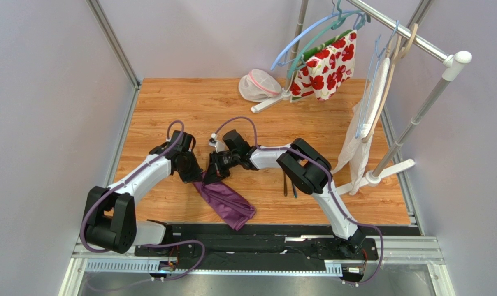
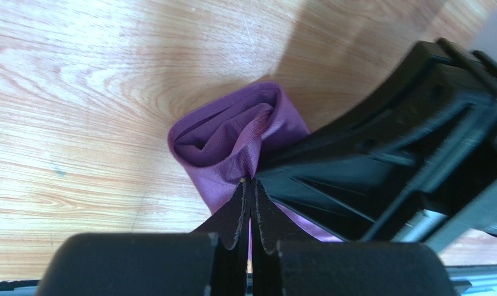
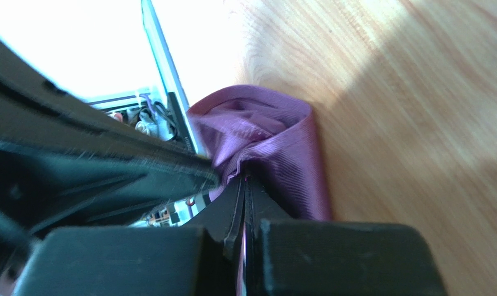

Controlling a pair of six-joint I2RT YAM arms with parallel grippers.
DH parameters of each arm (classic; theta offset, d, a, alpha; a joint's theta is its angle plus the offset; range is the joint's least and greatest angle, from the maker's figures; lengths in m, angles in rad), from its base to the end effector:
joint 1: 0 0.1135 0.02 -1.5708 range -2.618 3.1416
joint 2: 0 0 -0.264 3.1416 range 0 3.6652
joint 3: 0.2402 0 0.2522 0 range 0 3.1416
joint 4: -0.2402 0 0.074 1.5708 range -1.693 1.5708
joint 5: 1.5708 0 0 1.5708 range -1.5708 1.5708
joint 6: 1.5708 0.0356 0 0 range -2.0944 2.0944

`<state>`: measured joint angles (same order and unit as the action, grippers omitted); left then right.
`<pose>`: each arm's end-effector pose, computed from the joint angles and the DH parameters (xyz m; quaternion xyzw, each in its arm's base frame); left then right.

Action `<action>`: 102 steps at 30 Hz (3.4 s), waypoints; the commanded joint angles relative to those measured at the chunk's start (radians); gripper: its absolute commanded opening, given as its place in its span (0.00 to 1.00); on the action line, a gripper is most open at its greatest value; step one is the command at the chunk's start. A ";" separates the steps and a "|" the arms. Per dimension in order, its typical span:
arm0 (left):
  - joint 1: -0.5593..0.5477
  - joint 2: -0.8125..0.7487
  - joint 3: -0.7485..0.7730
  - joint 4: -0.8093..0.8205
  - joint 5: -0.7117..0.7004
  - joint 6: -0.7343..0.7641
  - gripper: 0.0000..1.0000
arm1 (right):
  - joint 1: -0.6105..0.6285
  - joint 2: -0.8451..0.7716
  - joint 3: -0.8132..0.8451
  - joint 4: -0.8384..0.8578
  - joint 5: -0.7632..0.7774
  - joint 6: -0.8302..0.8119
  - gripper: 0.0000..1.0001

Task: Fold the napkin into a case and place the utensils inside
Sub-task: Stuff the top corner of the smaller-rectangle-folded napkin at the center of the board.

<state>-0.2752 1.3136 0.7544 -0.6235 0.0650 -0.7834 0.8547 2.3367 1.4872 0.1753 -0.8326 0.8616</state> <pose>0.2243 -0.0658 0.1883 -0.2405 0.9508 -0.1248 0.1503 0.2994 0.3842 0.0983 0.1724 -0.8248 -0.5382 0.0165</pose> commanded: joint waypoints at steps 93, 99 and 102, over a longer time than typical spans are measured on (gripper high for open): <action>-0.444 -0.033 -0.064 0.094 0.222 -0.195 0.04 | -0.178 -0.522 -0.366 -0.539 0.386 -0.357 0.00; -0.444 0.055 -0.004 0.129 0.179 -0.215 0.03 | -0.178 -0.597 -0.415 -0.557 0.377 -0.366 0.02; -0.444 0.105 0.017 0.140 0.174 -0.215 0.02 | -0.155 -0.634 -0.424 -0.600 0.440 -0.430 0.13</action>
<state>-0.7151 1.3670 0.7204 -0.5274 0.2314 -0.9894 0.6796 1.7882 1.0744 -0.3748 -0.4618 0.5114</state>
